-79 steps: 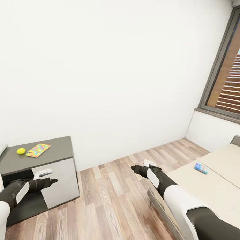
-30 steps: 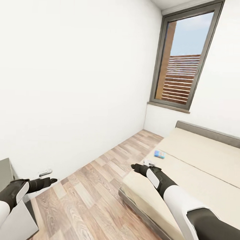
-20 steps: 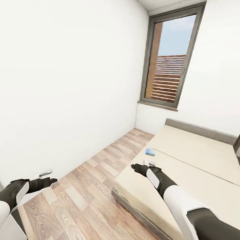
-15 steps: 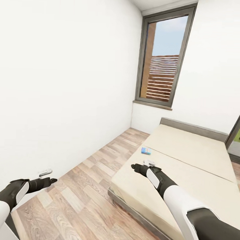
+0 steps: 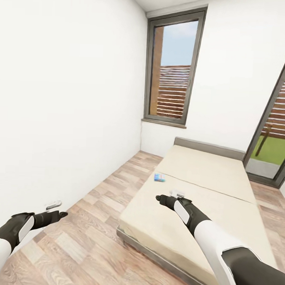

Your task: Put all the toys in the child's room - the three board games (two on the bed and one on the table), the two jigsaw puzzles on the table, and the tennis ball on the table - inside the toy box on the table in the child's room.

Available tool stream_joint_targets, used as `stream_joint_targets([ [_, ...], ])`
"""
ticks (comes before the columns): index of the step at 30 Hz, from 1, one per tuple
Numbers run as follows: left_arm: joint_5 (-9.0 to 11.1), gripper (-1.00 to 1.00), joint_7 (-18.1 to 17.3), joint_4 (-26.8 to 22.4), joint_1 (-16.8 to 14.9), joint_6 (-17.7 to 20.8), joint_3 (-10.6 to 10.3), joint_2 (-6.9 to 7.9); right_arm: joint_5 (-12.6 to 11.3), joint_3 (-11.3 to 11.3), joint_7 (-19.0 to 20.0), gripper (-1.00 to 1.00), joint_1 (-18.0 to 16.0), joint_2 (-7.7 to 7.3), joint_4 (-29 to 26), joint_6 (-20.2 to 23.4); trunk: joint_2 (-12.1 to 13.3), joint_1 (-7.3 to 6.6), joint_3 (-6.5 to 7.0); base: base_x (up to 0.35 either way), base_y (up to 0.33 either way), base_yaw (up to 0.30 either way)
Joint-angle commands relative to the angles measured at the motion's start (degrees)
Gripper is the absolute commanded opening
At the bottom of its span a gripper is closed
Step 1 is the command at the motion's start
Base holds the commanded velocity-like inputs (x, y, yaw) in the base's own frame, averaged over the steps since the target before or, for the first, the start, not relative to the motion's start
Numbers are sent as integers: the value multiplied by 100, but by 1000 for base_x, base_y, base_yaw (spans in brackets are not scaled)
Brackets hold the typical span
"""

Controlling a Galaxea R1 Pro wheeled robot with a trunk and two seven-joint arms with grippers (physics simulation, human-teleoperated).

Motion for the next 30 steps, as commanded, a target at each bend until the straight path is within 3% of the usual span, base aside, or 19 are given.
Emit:
stream_joint_targets([
  [1,44,100,-10,-6,-2,52,26,0,-21,29,-11,100,-7,-1,-4,20,-13,6,-14,188,212,-278],
  [14,44,100,-10,-6,-2,67,39,5,-23,35,-18,100,-6,0,6,-10,-13,6,-25,202,239,-267],
  [30,44,100,-15,-6,-2,66,44,14,-29,29,-23,100,82,17,-12,-137,-13,6,-35,243,191,-94],
])
